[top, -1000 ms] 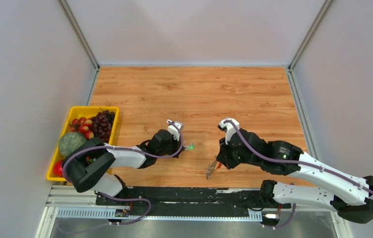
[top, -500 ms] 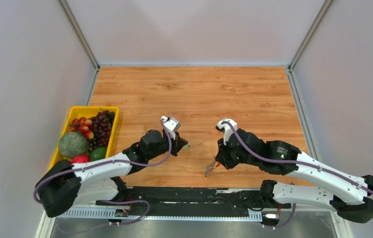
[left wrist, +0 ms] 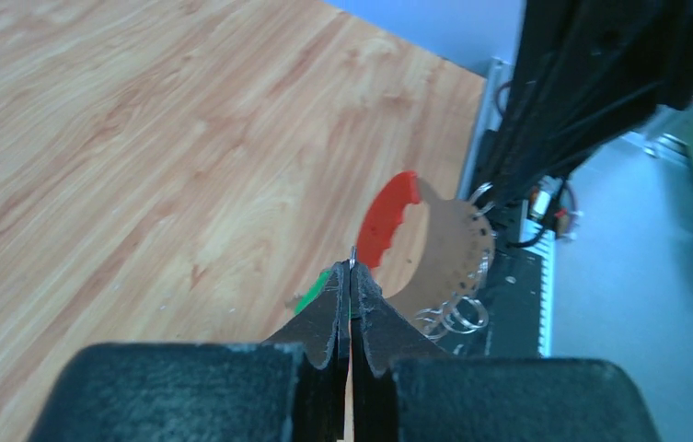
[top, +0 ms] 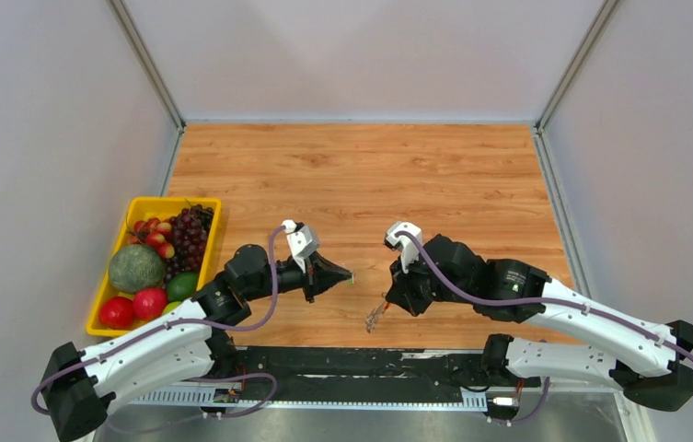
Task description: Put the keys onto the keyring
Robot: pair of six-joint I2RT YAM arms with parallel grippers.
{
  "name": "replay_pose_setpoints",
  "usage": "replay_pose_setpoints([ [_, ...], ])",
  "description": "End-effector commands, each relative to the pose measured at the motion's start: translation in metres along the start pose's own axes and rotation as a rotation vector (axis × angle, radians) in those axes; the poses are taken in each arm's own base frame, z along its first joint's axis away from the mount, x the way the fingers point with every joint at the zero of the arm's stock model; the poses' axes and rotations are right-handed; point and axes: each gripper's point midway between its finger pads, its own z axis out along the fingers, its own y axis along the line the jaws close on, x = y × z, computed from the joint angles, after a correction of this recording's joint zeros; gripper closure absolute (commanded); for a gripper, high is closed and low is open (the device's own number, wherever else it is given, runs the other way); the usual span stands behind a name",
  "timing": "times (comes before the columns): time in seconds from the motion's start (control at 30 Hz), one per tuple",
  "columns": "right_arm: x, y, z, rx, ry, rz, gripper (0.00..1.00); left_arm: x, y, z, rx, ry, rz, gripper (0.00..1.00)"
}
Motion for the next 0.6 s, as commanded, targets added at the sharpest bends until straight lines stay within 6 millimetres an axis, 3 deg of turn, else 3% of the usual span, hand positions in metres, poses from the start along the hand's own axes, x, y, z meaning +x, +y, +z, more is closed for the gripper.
replay_pose_setpoints([
  [0.0,-0.038,0.032,-0.015,-0.162,-0.131,-0.101,1.0,-0.029,-0.041,-0.007,0.195,-0.042,0.027,1.0],
  [0.33,-0.06,0.056,-0.031,-0.287,-0.199,-0.265,1.0,-0.055,-0.087,-0.022,0.43,-0.063,0.023,1.0],
  [0.57,-0.068,0.061,-0.025,-0.303,-0.2,-0.337,1.0,-0.068,-0.098,-0.029,0.474,-0.071,0.021,1.0],
])
